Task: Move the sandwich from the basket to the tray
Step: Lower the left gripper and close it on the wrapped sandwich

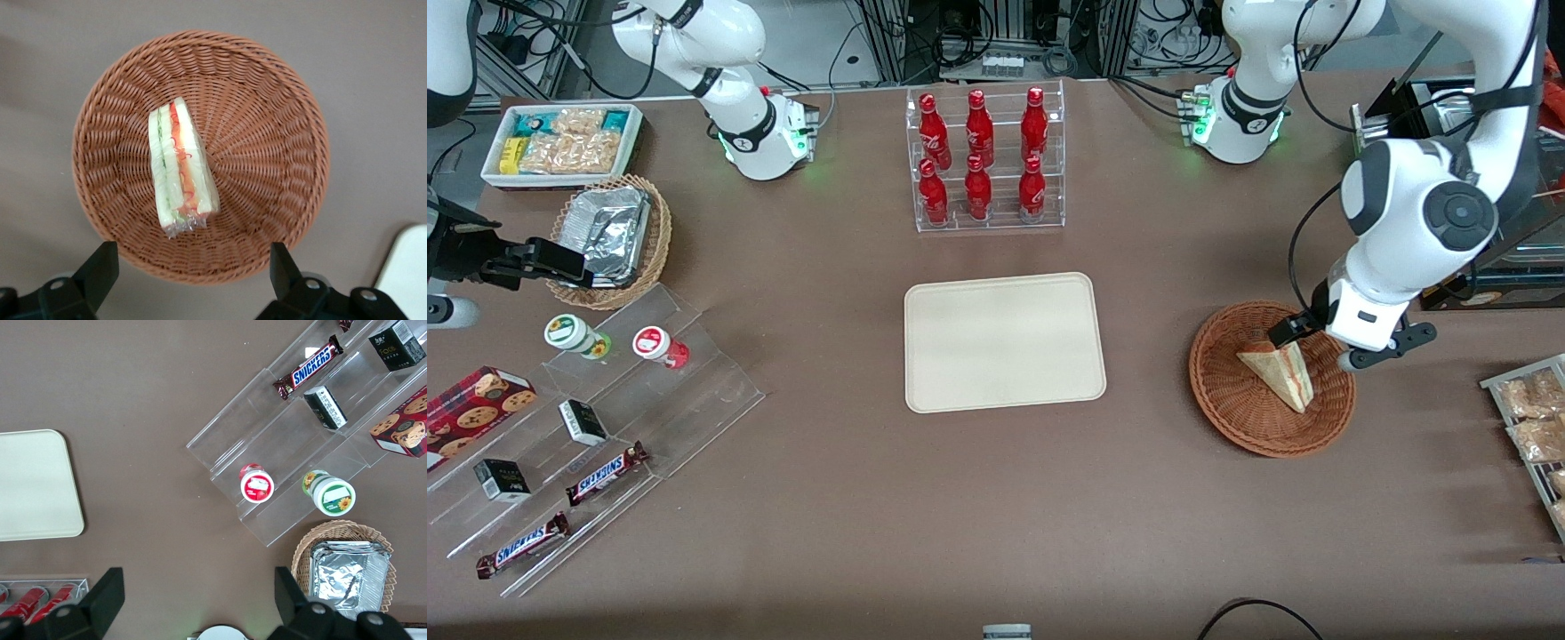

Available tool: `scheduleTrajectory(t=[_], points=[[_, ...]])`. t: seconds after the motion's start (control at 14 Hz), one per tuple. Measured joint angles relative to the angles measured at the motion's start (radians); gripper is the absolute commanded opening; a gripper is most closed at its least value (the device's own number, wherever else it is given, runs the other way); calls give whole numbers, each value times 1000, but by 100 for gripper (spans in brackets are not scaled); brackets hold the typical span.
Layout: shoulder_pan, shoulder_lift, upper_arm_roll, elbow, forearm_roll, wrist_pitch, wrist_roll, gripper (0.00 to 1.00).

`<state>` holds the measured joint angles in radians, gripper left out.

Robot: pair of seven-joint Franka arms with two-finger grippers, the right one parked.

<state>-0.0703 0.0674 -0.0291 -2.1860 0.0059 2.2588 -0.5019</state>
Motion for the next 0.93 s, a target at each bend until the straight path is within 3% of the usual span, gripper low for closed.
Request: scheduleTrajectory(t=[0.93], points=[[24,158,11,-33,-1,163,-41,100]])
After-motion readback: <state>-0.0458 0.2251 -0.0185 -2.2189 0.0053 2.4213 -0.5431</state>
